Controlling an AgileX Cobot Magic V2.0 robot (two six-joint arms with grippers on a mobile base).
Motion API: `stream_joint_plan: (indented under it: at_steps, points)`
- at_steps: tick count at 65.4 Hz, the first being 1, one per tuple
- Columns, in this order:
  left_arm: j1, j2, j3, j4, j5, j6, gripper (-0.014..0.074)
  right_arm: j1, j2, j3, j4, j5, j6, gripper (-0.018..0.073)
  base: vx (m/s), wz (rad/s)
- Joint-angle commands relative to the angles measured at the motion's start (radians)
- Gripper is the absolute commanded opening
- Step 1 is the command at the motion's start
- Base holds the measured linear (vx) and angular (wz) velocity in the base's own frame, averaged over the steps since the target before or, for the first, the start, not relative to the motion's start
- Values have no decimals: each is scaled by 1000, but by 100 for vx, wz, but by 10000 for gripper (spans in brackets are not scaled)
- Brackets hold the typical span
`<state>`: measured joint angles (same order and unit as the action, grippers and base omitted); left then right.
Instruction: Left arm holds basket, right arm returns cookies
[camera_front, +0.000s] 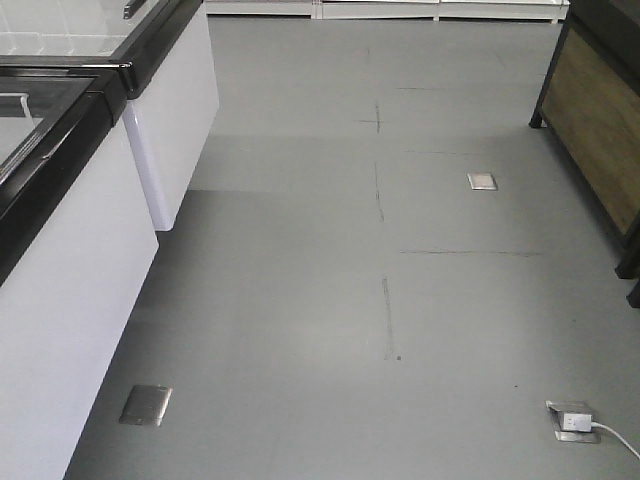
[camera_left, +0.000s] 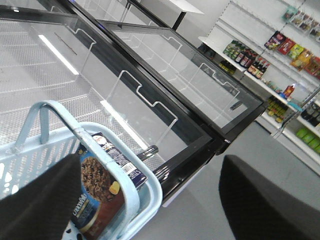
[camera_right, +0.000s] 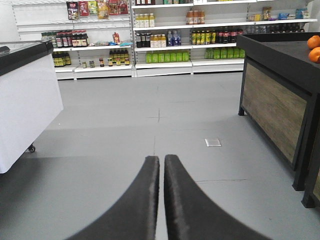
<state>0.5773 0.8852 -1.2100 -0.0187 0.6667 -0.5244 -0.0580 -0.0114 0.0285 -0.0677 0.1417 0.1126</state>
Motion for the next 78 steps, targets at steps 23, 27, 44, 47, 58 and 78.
stream_joint_plan:
  at_steps: [23, 27, 44, 47, 58, 78]
  points:
    - [5, 20, 95, -29, -148, -302, 520, 0, -13, 18, -10, -75, -4, -3, 0, 0]
    - [21, 20, 135, -58, -170, -322, 520, 0, -13, 18, -10, -75, -4, -3, 0, 0]
    - [142, 19, 220, -172, -285, -326, 520, 0, -13, 18, -10, -75, -4, -3, 0, 0]
    - [151, 26, 229, -175, -311, -326, 520, 0, -13, 18, -10, -75, -4, -3, 0, 0]
    - [152, 76, 232, -223, -379, -325, 520, 0, -13, 18, -10, -75, -4, -3, 0, 0]
    - [152, 137, 232, -273, -471, -325, 520, 0, -13, 18, -10, -75, -4, -3, 0, 0]
